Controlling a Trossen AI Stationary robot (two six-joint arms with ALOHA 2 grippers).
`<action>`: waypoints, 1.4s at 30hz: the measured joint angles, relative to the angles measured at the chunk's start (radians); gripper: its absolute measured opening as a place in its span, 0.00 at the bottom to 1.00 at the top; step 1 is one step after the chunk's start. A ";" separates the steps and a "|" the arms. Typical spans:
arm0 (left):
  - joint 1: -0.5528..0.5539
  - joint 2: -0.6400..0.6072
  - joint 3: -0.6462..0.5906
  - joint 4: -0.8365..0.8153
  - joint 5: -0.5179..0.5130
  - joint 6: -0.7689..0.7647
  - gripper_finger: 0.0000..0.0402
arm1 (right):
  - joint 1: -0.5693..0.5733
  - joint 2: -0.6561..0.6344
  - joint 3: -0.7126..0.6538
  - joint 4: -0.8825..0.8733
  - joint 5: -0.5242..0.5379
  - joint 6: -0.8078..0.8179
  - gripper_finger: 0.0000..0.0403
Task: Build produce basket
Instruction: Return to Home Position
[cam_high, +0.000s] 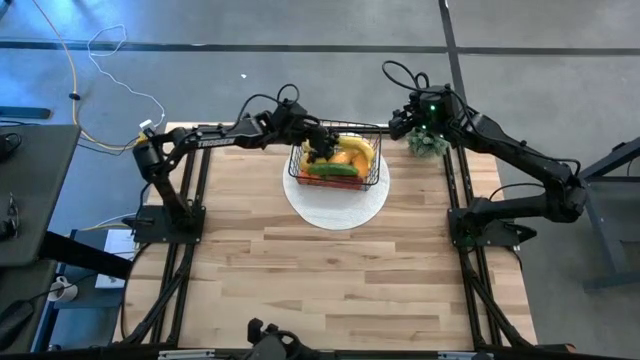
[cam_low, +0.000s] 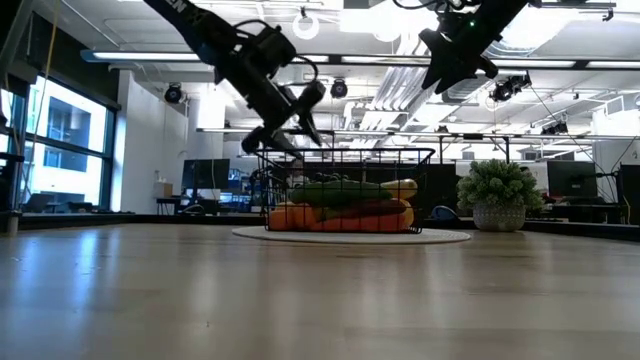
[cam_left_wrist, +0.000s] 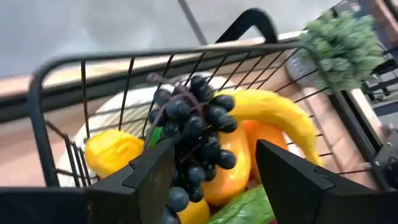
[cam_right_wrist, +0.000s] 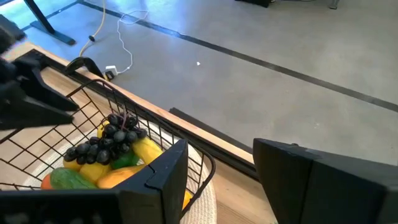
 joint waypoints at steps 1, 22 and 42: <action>0.000 -0.012 0.000 0.000 0.000 0.015 0.53 | 0.000 0.000 0.000 0.000 0.000 0.000 0.40; -0.214 -0.451 -0.086 -0.103 -0.047 0.350 0.52 | 0.198 0.003 -0.033 0.165 -0.123 0.087 0.40; -0.490 -0.980 -0.742 0.224 -0.148 0.347 0.52 | 0.435 0.003 -0.097 0.453 -0.127 0.200 0.40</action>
